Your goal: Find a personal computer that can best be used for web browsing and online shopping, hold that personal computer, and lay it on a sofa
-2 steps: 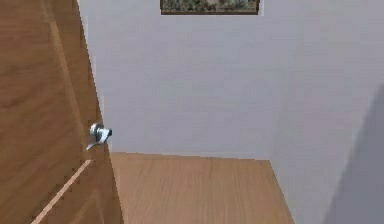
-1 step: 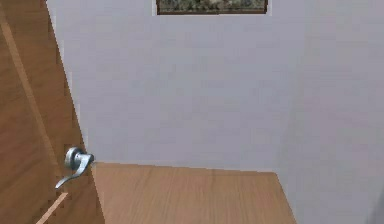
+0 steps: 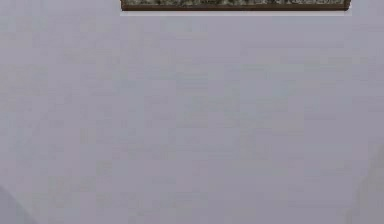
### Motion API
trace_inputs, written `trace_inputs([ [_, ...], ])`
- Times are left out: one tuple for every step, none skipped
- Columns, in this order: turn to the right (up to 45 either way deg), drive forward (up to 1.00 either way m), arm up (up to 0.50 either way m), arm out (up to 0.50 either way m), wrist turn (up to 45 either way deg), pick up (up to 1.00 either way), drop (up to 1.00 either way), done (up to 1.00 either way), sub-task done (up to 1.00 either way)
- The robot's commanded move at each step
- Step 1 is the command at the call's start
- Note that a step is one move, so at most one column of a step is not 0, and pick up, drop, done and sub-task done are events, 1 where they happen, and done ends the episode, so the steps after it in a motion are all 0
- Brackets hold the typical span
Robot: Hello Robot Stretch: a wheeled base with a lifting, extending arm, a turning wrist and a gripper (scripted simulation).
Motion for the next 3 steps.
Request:
trace_inputs([
  [-39.0, 0.00, 0.00, 0.00, 0.0, 0.00, 0.00, 0.00, 0.00],
  [0.0, 0.50, 0.00, 0.00, 0.0, 0.00, 0.00, 0.00, 0.00],
  [-45.0, 0.00, 0.00, 0.00, 0.0, 0.00, 0.00, 0.00, 0.00],
])
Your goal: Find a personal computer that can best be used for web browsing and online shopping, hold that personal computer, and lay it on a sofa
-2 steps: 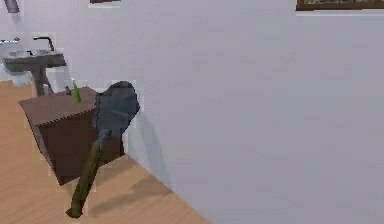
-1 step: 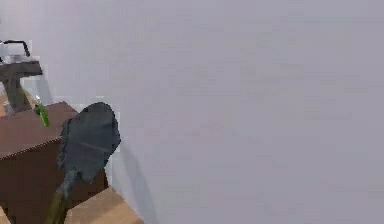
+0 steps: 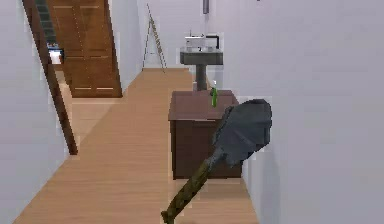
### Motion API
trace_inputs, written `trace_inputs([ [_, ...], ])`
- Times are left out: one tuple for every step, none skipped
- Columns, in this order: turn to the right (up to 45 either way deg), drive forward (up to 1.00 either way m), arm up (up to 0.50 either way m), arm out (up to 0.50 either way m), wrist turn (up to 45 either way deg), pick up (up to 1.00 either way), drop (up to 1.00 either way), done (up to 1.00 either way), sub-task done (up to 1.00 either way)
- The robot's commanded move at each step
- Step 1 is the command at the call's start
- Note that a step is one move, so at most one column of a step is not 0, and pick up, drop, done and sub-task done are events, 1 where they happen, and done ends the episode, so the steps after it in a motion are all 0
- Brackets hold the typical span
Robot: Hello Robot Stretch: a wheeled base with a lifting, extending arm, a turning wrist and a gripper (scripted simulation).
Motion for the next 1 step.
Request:
trace_inputs([
  [0.0, 0.30, 0.00, 0.00, 0.0, 0.00, 0.00, 0.00, 0.00],
])
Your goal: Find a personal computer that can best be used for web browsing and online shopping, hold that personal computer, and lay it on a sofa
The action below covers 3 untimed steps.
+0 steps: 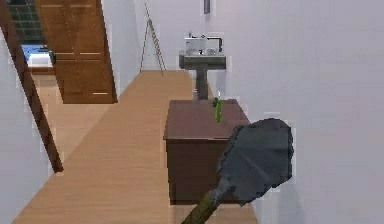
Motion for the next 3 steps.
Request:
trace_inputs([
  [-45.0, 0.00, 0.00, 0.00, 0.0, 0.00, 0.00, 0.00, 0.00],
  [-6.0, 0.00, 0.00, 0.00, 0.0, 0.00, 0.00, 0.00, 0.00],
  [0.0, 0.75, 0.00, 0.00, 0.0, 0.00, 0.00, 0.00, 0.00],
])
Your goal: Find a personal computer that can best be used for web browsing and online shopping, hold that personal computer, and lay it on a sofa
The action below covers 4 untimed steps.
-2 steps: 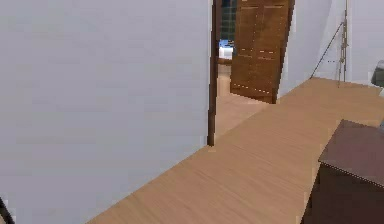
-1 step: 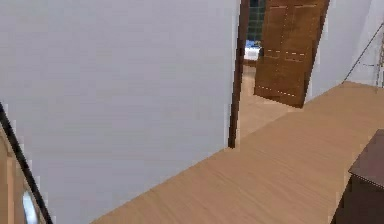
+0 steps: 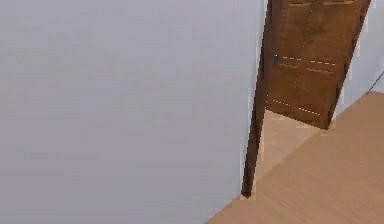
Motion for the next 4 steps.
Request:
trace_inputs([
  [42.0, 0.00, 0.00, 0.00, 0.0, 0.00, 0.00, 0.00, 0.00],
  [0.0, 1.00, 0.00, 0.00, 0.0, 0.00, 0.00, 0.00, 0.00],
  [3.0, 0.00, 0.00, 0.00, 0.0, 0.00, 0.00, 0.00, 0.00],
  [0.0, 0.50, 0.00, 0.00, 0.0, 0.00, 0.00, 0.00, 0.00],
])
